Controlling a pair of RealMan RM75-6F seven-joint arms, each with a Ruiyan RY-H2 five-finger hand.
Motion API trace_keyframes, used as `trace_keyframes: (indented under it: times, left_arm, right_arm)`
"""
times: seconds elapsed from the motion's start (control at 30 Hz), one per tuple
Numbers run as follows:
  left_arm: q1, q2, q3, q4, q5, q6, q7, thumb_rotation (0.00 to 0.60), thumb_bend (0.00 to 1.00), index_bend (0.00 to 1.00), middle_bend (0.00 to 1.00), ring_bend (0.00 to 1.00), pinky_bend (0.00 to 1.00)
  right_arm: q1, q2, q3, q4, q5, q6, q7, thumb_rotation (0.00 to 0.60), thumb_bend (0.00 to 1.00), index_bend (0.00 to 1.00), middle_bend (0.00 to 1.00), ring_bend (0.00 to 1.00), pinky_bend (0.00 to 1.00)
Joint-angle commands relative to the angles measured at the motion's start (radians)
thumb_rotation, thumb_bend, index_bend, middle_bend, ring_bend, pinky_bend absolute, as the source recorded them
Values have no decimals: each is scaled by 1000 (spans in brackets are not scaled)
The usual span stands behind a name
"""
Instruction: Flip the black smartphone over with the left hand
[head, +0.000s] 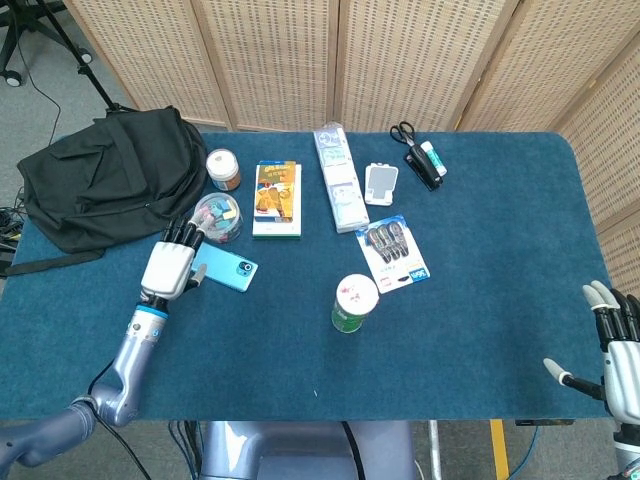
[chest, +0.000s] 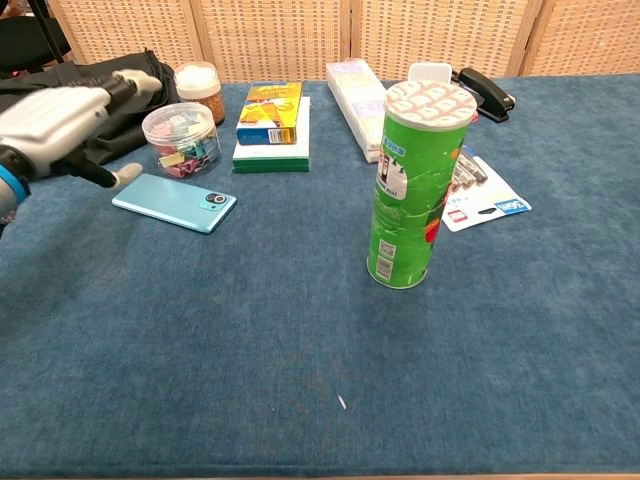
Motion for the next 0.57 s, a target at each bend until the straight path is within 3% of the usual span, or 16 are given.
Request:
trace_keyframes:
  times: [0.03,0.1,0.13,0.43,0.57]
  left_arm:
    - [65,93,25,-103,35,92,-52,600,216,0,0,0,0]
    - [99,169,55,-191,52,108,-79,600,42,0,0,0,0]
    - [110,196,63,-223,54,113,-87,600,10,0,0,0,0]
    - [299,446,162,-463,77,277,-78,600,0,0,0,0,0]
    - [364,494,198,-506,89,337,-99,600,0,0,0,0,0]
  right_arm:
    - [1,0,-2,-2,-10,1,8,600,0,55,0,0,0]
    - [2,0,-6,-1,-23,2,31,600,0,55,0,0,0]
    - [3,0,-7,0,-28,3,42,600,0,55,0,0,0]
    - [-1,-4,-11,14,-58,28,68,600,0,53,0,0,0]
    - [-4,-7,-9,19,-65,41,75,600,0,24,0,0,0]
